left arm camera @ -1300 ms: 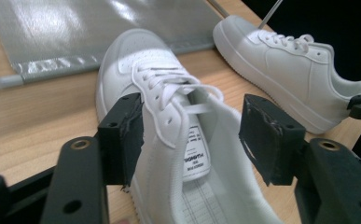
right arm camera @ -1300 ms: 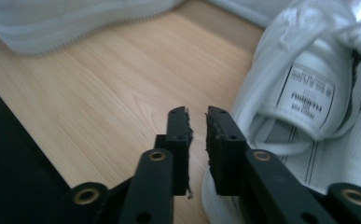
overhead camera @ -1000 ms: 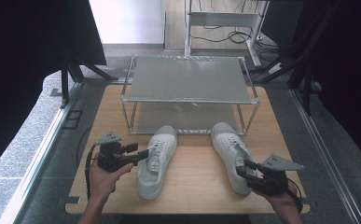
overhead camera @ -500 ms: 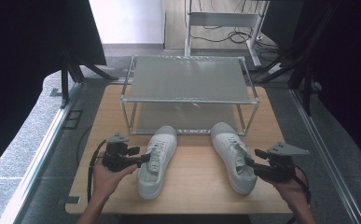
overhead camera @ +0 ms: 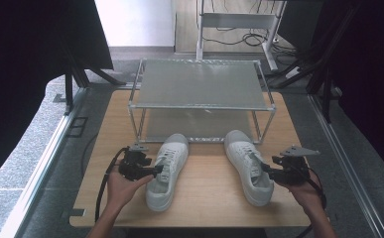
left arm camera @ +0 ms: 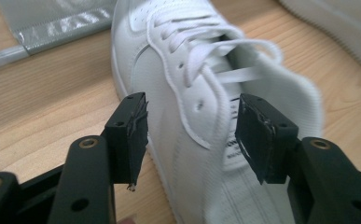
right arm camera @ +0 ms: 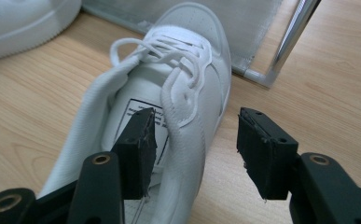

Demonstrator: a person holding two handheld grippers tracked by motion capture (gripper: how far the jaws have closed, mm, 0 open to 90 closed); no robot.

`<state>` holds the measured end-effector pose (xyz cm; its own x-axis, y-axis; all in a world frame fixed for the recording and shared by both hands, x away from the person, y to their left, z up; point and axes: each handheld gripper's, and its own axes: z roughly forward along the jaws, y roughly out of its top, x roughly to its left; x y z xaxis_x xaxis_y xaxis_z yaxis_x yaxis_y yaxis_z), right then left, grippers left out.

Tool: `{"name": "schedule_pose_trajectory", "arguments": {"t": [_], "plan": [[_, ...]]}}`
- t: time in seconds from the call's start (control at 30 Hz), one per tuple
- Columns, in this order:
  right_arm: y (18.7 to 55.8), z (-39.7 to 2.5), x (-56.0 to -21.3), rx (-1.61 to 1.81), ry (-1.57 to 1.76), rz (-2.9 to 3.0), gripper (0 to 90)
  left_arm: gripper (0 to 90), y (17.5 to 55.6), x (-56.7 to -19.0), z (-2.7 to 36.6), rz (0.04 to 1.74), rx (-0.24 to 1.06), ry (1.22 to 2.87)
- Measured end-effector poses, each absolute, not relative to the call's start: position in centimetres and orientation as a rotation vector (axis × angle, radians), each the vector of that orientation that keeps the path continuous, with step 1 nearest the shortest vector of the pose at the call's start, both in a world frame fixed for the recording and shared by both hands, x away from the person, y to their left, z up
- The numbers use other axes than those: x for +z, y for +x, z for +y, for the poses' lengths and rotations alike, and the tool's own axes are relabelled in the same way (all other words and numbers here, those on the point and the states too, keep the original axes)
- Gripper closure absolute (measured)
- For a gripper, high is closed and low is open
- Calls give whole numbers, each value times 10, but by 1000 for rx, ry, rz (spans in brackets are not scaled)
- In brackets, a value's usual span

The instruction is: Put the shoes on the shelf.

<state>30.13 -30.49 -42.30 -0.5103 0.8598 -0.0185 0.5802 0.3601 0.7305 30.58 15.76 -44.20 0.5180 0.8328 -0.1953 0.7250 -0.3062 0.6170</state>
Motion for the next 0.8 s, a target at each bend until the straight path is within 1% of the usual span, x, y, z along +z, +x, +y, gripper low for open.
{"name": "schedule_pose_trajectory", "arguments": {"t": [0.17, 0.23, 0.3, 0.33, 0.37, 0.5, 0.63, 0.7, 0.73, 0.8], "plan": [[315, -298, -431, 887, 1255, 2267, 487, 483, 312, -447, 156, 1291, 209, 2104], [321, -294, -435, 859, 1253, 2275, 488, 559, 313, -446, 156, 1277, 162, 2096], [326, -290, -438, 830, 1249, 2282, 489, 601, 313, -447, 154, 1276, 163, 2097], [326, -290, -438, 830, 1249, 2282, 489, 601, 313, -447, 153, 1277, 168, 2100], [330, -287, -441, 790, 1240, 2284, 500, 619, 313, -447, 152, 1280, 182, 2106], [334, -283, -445, 734, 1249, 2267, 514, 629, 315, -451, 144, 1318, 240, 2145], [338, -282, -449, 685, 1253, 2256, 514, 649, 318, -452, 143, 1332, 263, 2141], [340, -281, -451, 667, 1260, 2256, 536, 677, 319, -453, 141, 1341, 273, 2141], [340, -281, -451, 667, 1260, 2256, 536, 677, 319, -453, 139, 1346, 293, 2142], [342, -280, -451, 655, 1268, 2267, 587, 743, 317, -453, 135, 1343, 357, 2159]]}}
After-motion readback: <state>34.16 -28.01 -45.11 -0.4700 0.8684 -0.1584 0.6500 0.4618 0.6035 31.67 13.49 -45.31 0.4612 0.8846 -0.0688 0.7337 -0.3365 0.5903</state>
